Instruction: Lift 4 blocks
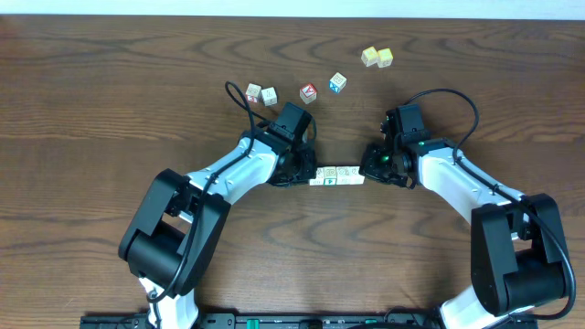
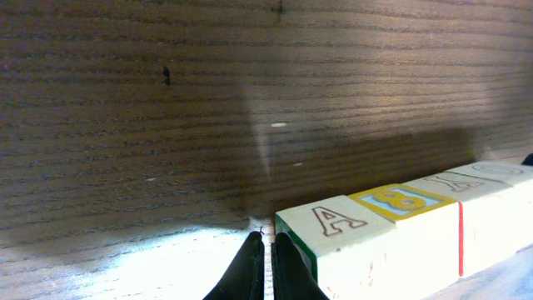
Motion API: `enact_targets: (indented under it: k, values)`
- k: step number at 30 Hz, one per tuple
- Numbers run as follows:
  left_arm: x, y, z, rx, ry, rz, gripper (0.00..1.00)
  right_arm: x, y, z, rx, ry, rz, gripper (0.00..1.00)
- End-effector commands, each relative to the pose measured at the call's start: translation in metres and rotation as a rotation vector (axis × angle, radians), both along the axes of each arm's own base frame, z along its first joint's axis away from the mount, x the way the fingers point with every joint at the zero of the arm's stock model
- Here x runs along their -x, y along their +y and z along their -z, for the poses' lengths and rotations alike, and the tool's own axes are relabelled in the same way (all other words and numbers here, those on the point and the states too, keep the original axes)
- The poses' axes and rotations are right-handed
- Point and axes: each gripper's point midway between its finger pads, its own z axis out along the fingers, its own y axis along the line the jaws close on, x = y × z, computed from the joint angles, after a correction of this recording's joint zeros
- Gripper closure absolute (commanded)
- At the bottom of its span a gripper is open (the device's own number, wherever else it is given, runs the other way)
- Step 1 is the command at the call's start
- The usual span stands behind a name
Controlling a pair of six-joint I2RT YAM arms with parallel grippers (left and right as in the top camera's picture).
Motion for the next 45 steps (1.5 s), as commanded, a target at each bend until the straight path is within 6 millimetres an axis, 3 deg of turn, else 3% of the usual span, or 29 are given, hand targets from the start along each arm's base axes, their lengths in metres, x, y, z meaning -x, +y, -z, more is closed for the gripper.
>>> enact_targets:
  k: [1,6,24,31,38,41,45]
  values:
    - [-0.002,-0.01,-0.004,0.013,-0.015,0.02,0.93,0.003,0.018,-0.008,-0.034,-0.002,-0.045,0.99]
    - [-0.004,-0.004,-0.002,-0.02,-0.031,0.02,0.93,-0.001,0.007,-0.011,0.038,-0.003,-0.038,0.99]
    - [-0.008,0.009,0.0,-0.093,-0.056,0.003,0.93,-0.001,0.007,-0.012,0.04,-0.007,-0.043,0.99]
    - [-0.012,0.015,-0.011,-0.105,-0.081,0.004,0.93,-0.005,-0.001,-0.017,0.092,-0.006,-0.032,0.99]
    - [-0.022,0.027,-0.036,-0.084,-0.121,-0.031,0.93,-0.012,-0.014,-0.043,0.188,0.006,-0.038,0.99]
    - [-0.023,0.04,-0.05,-0.085,-0.137,-0.038,0.93,-0.015,-0.019,-0.063,0.205,0.019,-0.053,0.97]
    - [-0.022,0.07,-0.077,-0.091,-0.142,-0.09,0.91,-0.017,-0.034,-0.101,0.214,0.019,-0.046,0.86]
